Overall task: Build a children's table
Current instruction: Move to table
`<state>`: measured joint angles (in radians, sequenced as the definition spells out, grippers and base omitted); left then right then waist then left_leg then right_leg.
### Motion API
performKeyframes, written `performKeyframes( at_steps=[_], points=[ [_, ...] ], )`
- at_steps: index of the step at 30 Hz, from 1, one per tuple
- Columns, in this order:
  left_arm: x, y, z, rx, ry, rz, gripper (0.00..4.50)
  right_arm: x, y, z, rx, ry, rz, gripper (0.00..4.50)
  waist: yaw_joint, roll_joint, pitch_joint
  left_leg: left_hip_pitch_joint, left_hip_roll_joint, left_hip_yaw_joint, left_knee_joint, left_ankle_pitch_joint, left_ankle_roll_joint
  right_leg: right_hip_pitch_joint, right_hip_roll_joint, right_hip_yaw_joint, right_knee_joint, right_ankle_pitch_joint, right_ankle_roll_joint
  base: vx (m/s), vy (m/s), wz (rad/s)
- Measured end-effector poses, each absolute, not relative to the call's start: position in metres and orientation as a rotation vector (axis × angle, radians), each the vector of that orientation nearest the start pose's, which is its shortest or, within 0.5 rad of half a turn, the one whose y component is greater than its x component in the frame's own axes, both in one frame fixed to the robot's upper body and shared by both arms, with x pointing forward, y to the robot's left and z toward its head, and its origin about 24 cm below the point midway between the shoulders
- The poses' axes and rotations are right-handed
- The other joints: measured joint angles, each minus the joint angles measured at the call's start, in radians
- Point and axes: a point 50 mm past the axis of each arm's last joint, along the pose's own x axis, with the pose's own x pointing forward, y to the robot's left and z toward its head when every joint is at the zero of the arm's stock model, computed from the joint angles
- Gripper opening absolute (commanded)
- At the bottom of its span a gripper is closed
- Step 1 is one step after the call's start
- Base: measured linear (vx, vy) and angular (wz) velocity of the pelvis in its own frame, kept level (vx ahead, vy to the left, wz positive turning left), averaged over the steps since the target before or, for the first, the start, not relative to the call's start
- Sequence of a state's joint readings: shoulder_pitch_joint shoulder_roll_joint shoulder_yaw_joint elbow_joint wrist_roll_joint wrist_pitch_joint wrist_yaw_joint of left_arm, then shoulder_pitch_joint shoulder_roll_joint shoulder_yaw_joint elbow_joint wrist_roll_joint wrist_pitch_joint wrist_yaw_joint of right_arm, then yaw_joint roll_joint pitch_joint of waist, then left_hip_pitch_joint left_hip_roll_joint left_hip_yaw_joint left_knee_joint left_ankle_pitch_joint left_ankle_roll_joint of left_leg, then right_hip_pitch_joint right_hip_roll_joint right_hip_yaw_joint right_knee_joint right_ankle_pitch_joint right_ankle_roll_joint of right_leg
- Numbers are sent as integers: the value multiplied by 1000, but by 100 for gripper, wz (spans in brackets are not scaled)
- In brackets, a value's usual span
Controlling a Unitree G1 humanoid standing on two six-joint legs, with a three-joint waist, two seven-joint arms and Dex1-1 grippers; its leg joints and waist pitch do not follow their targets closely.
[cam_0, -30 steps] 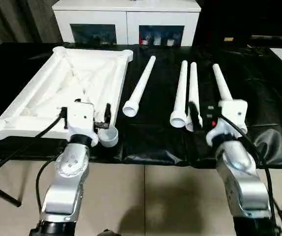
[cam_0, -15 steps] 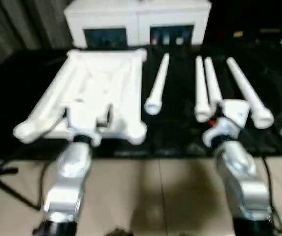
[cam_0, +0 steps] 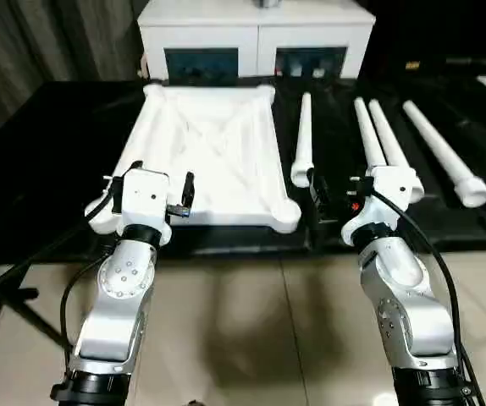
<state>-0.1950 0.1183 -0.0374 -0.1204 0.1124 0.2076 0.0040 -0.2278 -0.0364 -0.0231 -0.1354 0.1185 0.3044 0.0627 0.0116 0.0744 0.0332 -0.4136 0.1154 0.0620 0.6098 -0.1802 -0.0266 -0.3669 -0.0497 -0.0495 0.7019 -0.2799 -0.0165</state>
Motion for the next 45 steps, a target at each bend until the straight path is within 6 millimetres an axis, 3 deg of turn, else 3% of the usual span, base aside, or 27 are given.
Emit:
performKeyframes(
  at_steps=[3,4,6,8,9,10,11,12,13,15,17,18,19,20,22,24,28,31,33,35,37,38,40,41,43,44,45],
  points=[
    [288,148,100,223,-100,-41,450,291,-143,103,59,-47,119,448,4,-25,2,-6,-5,0,-3,-9,16,1,4,-2,-28,-4,-12,-103,-246,-2],
    [288,142,100,216,-104,-58,450,291,-146,102,56,-45,106,448,9,-30,4,-19,2,21,75,-51,81,3,9,-8,-36,4,-26,-82,-244,0],
    [289,138,101,210,-109,-71,450,292,-153,103,47,-49,75,448,11,-48,3,-18,-18,60,211,-81,110,2,14,-21,-49,18,-47,-77,-234,-4],
    [290,137,104,211,-119,-72,450,292,-156,103,45,-50,59,448,3,-33,-4,16,-32,65,176,-95,126,-3,44,-49,-72,37,-62,-73,-191,-1],
    [291,137,105,212,-125,-73,450,292,-157,103,40,-48,53,448,-2,-9,-9,38,-18,57,108,-162,112,-7,76,-76,-98,52,-60,-80,-168,16],
    [291,137,104,214,-119,-70,450,292,-158,103,34,-45,50,448,-3,-2,-6,39,6,44,90,-141,51,2,86,-100,-118,65,-60,-76,-160,28],
    [291,139,103,217,-111,-68,450,292,-157,103,24,-45,49,448,-24,9,-6,30,4,11,85,-129,40,-18,78,-107,-59,21,-19,-76,-160,28],
    [292,140,103,219,-111,-64,450,292,-154,102,14,-42,58,448,-35,14,-8,19,-1,-21,83,-115,34,-46,59,-79,76,-20,-5,-58,-127,49],
    [292,140,104,219,-117,-65,450,292,-153,102,16,-43,57,448,-34,16,-9,12,-3,-48,83,-108,25,-55,50,-43,121,-32,-14,-63,-147,59],
    [293,141,106,212,-119,-55,450,292,-152,103,41,-46,48,448,-20,11,-10,-5,-7,-85,71,-83,-8,-54,7,6,100,-47,-24,-77,-185,52],
    [293,145,105,190,-112,-32,450,292,-149,103,51,-43,55,448,9,-16,-11,-5,-12,-77,55,-67,-26,-40,-31,41,8,-35,-35,-96,-283,15],
    [293,146,104,168,-103,-21,450,292,-151,101,41,-31,49,448,26,-20,-6,-9,-13,-72,56,-60,5,-38,-35,39,8,-19,41,-87,-311,-1],
    [293,144,103,149,-99,-23,450,291,-155,98,28,-17,40,448,44,-26,-2,-18,-7,-49,81,-68,100,-36,-28,36,4,-12,39,-82,-303,4],
    [293,138,102,138,-97,-41,450,291,-158,97,20,-10,29,448,55,-27,-1,-16,-12,-18,113,-75,115,-32,-25,35,-2,-6,27,-82,-303,4],
    [295,137,106,143,-100,-47,450,292,-160,101,10,-24,31,448,61,-24,-2,22,-37,23,76,-65,87,-30,-5,32,-22,14,30,-90,-240,-8],
    [297,138,112,131,-124,-43,450,292,-155,102,13,-29,51,448,59,-14,0,45,-31,25,20,-71,26,-31,19,19,-41,30,12,-99,-184,-7],
    [298,140,112,130,-122,-36,450,291,-146,102,25,-32,77,448,41,-4,6,54,2,40,-4,-52,-15,-22,29,-3,-72,49,-3,-66,-80,2],
    [298,143,112,132,-119,-26,450,291,-145,102,24,-32,83,448,20,3,24,90,15,56,-14,-61,-25,7,25,-17,-94,46,-4,0,0,0],
    [298,146,113,136,-121,-20,450,292,-145,103,24,-35,86,448,1,13,38,111,30,55,-16,-63,-27,42,20,-49,-106,37,-3,0,0,0],
    [298,148,113,138,-121,-13,450,291,-145,104,25,-39,89,448,-15,5,45,128,25,58,-17,-63,-28,54,1,-43,-55,-13,4,0,0,0],
    [298,147,113,134,-119,-13,450,291,-146,105,22,-44,84,448,-26,-16,43,141,13,69,-16,-80,-37,64,-11,-25,-48,-7,3,86,-36,-6],
    [298,145,113,132,-119,-22,450,291,-147,104,18,-43,84,448,-20,-13,41,125,10,62,10,-108,7,69,-3,-21,-58,-10,0,107,-45,-6],
    [299,136,114,127,-125,-50,450,291,-154,105,-7,-42,66,448,-8,-12,36,63,-13,42,128,-127,49,73,-1,-3,-63,-17,0,135,-23,2],
    [299,137,114,129,-124,-47,450,291,-155,105,-15,-43,67,448,-3,-9,32,39,-19,37,138,-124,52,76,3,4,-69,-20,3,137,-11,4],
    [299,138,114,133,-123,-43,450,291,-153,105,-18,-42,80,448,14,23,19,4,1,32,51,-95,88,97,29,-10,-92,-25,2,166,45,6],
    [299,139,115,136,-126,-40,450,292,-151,106,-17,-46,90,448,17,51,13,12,20,25,13,-44,70,109,44,-28,-93,-35,5,187,71,7],
    [298,145,113,143,-118,-25,450,292,-146,105,-10,-44,106,448,7,54,18,24,14,-9,21,-20,19,125,39,-54,-80,-57,15,199,101,4]
  ],
)
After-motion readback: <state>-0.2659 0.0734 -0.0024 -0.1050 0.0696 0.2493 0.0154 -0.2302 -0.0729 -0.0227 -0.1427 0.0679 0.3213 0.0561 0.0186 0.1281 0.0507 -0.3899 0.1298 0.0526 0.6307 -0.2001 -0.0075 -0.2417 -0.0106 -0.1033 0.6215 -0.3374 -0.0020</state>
